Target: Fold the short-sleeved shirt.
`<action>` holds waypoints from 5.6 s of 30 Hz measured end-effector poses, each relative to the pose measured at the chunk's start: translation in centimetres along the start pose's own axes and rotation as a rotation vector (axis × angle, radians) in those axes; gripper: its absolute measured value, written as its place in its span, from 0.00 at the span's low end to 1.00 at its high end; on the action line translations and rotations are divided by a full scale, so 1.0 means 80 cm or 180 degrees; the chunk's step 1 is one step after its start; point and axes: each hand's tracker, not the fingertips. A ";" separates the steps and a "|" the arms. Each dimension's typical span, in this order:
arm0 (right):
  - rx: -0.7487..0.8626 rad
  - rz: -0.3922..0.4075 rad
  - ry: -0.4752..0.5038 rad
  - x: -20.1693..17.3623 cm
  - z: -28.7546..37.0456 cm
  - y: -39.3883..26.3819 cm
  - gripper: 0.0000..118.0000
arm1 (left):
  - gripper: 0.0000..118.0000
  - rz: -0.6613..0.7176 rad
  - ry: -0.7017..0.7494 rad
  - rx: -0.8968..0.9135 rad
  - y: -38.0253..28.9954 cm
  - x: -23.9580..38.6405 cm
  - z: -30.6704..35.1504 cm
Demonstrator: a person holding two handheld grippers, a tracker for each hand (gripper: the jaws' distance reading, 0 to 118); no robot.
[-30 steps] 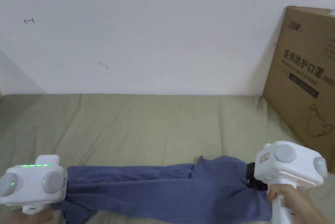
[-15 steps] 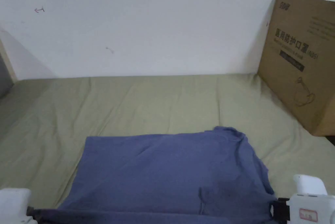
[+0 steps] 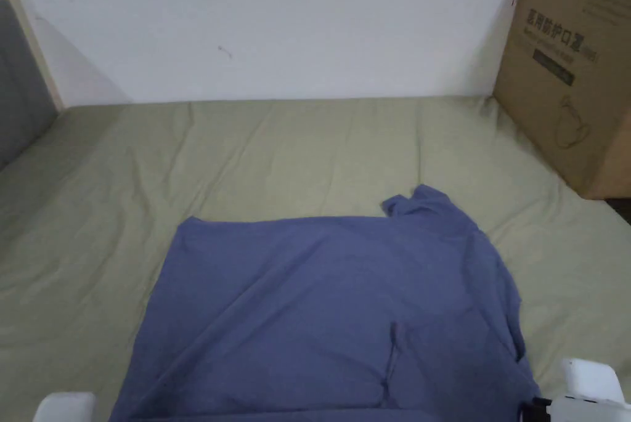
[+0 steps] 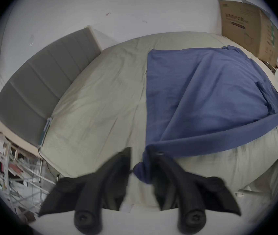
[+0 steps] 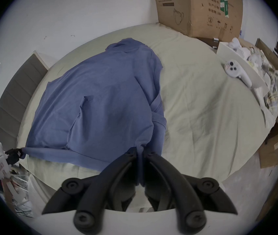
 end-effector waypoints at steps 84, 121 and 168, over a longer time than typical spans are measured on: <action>-0.0154 -0.0042 0.0128 0.036 -0.094 0.148 0.09 | 0.25 -0.0013 -0.0248 -0.0005 0.146 -0.021 -0.082; -0.0155 -0.0135 0.0015 0.024 -0.030 0.031 0.73 | 0.04 0.0523 -0.0579 -0.0369 0.072 -0.031 -0.107; 0.0164 -0.0072 0.0158 0.038 0.058 0.020 0.03 | 0.00 0.0938 -0.1113 0.0120 0.057 -0.044 0.050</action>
